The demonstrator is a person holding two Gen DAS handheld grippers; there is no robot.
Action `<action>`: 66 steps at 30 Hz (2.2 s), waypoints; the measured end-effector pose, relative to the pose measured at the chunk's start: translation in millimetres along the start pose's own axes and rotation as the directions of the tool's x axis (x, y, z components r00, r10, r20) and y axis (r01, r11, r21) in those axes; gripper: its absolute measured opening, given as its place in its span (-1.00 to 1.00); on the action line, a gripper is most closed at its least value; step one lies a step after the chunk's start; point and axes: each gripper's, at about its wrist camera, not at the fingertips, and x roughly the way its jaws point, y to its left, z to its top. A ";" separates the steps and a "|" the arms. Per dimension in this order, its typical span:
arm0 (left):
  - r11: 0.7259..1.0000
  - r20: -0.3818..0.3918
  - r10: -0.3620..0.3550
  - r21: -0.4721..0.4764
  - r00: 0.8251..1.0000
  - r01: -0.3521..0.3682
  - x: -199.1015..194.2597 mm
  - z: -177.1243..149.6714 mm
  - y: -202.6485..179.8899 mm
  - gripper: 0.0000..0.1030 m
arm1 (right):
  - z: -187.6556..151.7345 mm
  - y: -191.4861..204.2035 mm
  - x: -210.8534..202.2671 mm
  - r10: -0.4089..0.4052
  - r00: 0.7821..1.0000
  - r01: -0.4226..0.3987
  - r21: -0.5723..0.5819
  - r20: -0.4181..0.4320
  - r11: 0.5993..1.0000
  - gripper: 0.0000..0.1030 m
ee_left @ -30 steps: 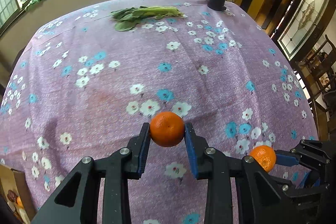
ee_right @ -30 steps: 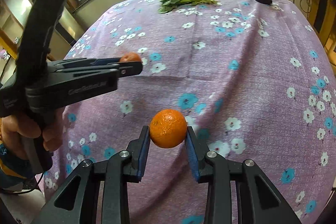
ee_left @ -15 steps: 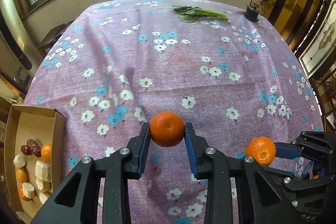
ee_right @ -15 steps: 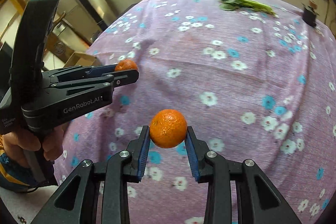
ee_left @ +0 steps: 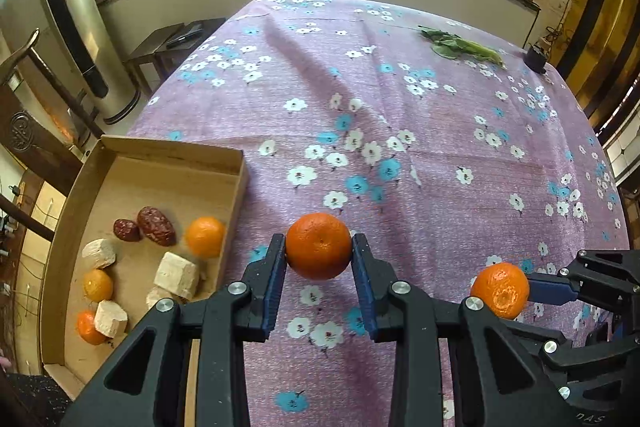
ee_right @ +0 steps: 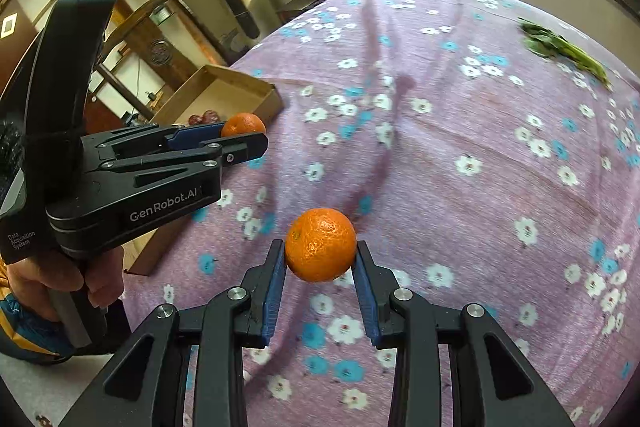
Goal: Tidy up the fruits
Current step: 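Carry both held mandarin oranges over the cardboard box, then open both tools to drop the oranges into the box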
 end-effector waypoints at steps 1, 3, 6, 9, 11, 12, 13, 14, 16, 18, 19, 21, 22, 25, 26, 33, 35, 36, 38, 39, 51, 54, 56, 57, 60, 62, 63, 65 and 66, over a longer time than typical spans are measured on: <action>1.000 0.002 0.007 -0.008 1.000 -0.007 -1.8 -1.7 6.0 -0.39 | 2.7 6.6 3.3 0.007 1.000 -0.007 -0.010 -0.002 1.000 -0.29; 1.000 0.004 0.022 -0.023 1.000 -0.021 -5.0 -5.2 19.0 -0.39 | 7.8 17.9 8.8 0.020 1.000 -0.020 -0.029 -0.007 0.999 -0.29; 0.998 0.003 0.042 -0.048 0.999 -0.042 -8.7 -11.0 39.9 -0.39 | 16.1 35.2 19.1 0.032 0.999 -0.033 -0.058 -0.014 0.998 -0.29; 0.995 -0.004 0.065 -0.079 0.998 -0.065 -10.8 -18.7 62.8 -0.39 | 25.2 53.1 31.5 0.050 0.998 -0.052 -0.089 -0.026 0.995 -0.29; 0.992 -0.011 0.076 -0.100 0.997 -0.077 -12.0 -23.8 77.9 -0.39 | 31.4 64.0 41.8 0.061 0.997 -0.065 -0.107 -0.039 0.992 -0.29; 0.990 -0.016 0.084 -0.113 0.996 -0.085 -12.6 -26.8 86.0 -0.39 | 34.2 68.8 46.0 0.064 0.997 -0.068 -0.115 -0.043 0.991 -0.29; 0.988 -0.019 0.090 -0.126 0.996 -0.092 -13.2 -29.6 93.4 -0.39 | 37.6 74.5 51.4 0.068 0.996 -0.074 -0.124 -0.049 0.990 -0.29; 0.985 -0.021 0.097 -0.142 0.995 -0.099 -14.3 -32.9 102.0 -0.39 | 40.7 79.8 56.1 0.073 0.996 -0.079 -0.133 -0.054 0.988 -0.29; 0.979 -0.020 0.112 -0.169 0.994 -0.114 -16.9 -38.7 115.9 -0.39 | 46.9 89.6 64.5 0.082 0.995 -0.091 -0.152 -0.064 0.984 -0.29; 0.974 -0.032 0.121 -0.187 0.992 -0.125 -17.1 -44.2 128.0 -0.39 | 54.6 99.1 73.8 0.088 0.994 -0.099 -0.170 -0.072 0.980 -0.29; 0.971 -0.040 0.127 -0.200 0.991 -0.132 -16.1 -46.9 134.6 -0.39 | 58.4 103.0 78.3 0.091 0.993 -0.103 -0.176 -0.076 0.979 -0.29; 0.965 -0.051 0.131 -0.222 0.990 -0.139 -14.0 -50.7 145.1 -0.39 | 65.5 110.1 86.8 0.096 0.992 -0.110 -0.186 -0.083 0.976 -0.29; 0.963 -0.054 0.132 -0.230 0.990 -0.141 -13.1 -51.8 148.9 -0.39 | 69.5 114.3 92.4 0.098 0.991 -0.113 -0.194 -0.088 0.974 -0.29; 0.960 -0.056 0.134 -0.241 0.989 -0.143 -10.1 -54.0 157.6 -0.39 | 78.9 122.8 107.1 0.098 0.990 -0.118 -0.205 -0.102 0.972 -0.29; 0.959 -0.058 0.135 -0.243 0.989 -0.145 -8.8 -54.6 159.8 -0.39 | 82.0 125.1 112.0 0.099 0.989 -0.119 -0.207 -0.107 0.971 -0.29; 0.951 -0.071 0.139 -0.269 0.988 -0.153 -3.7 -58.3 175.6 -0.39 | 103.4 145.8 141.1 0.094 0.987 -0.125 -0.250 -0.131 0.960 -0.29; 0.949 -0.070 0.145 -0.271 0.987 -0.159 -4.0 -58.4 178.7 -0.39 | 109.3 150.4 149.3 0.091 0.986 -0.126 -0.262 -0.141 0.957 -0.29; 0.949 -0.069 0.148 -0.272 0.987 -0.161 -4.2 -58.3 180.1 -0.39 | 112.1 152.9 154.3 0.090 0.985 -0.128 -0.269 -0.148 0.955 -0.29; 0.948 -0.069 0.150 -0.273 0.986 -0.163 -3.5 -58.0 181.2 -0.39 | 116.4 157.2 162.6 0.093 0.982 -0.136 -0.279 -0.162 0.950 -0.29; 0.948 -0.069 0.152 -0.271 0.986 -0.165 -2.7 -57.6 181.1 -0.39 | 118.2 159.3 166.9 0.095 0.981 -0.141 -0.285 -0.170 0.948 -0.29; 0.945 -0.072 0.184 -0.261 0.980 -0.197 1.1 -57.1 182.3 -0.38 | 126.5 160.4 181.4 0.078 0.979 -0.134 -0.303 -0.190 0.944 -0.26; 0.944 -0.072 0.196 -0.258 0.978 -0.208 1.7 -56.8 180.1 -0.38 | 126.4 157.0 178.3 0.077 0.980 -0.129 -0.290 -0.183 0.948 -0.26; 0.943 -0.071 0.200 -0.259 0.977 -0.211 2.0 -56.7 179.7 -0.38 | 126.0 155.0 177.2 0.080 0.980 -0.130 -0.278 -0.183 0.952 -0.26; 0.942 -0.073 0.201 -0.258 0.977 -0.214 3.3 -56.3 179.3 -0.38 | 126.3 154.6 177.7 0.079 0.980 -0.128 -0.273 -0.184 0.953 -0.25; 0.942 -0.077 0.202 -0.258 0.976 -0.215 4.1 -56.7 180.0 -0.37 | 125.5 152.3 178.3 0.075 0.979 -0.125 -0.263 -0.190 0.957 -0.16; 0.941 -0.080 0.204 -0.259 0.976 -0.218 4.7 -57.4 179.6 -0.37 | 125.2 152.5 175.5 0.084 0.978 -0.133 -0.264 -0.189 0.955 -0.15; 0.941 -0.083 0.205 -0.259 0.975 -0.219 5.1 -57.6 179.4 -0.36 | 124.9 152.7 172.4 0.087 0.979 -0.135 -0.265 -0.183 0.955 -0.15; 0.940 -0.087 0.199 -0.266 0.976 -0.215 6.5 -57.1 180.0 -0.27 | 123.4 151.4 164.9 0.087 0.982 -0.130 -0.264 -0.169 0.956 -0.15; 0.939 -0.085 0.196 -0.271 0.977 -0.213 6.2 -57.0 180.0 -0.20 | 122.5 150.8 160.7 0.085 0.983 -0.126 -0.261 -0.161 0.957 -0.14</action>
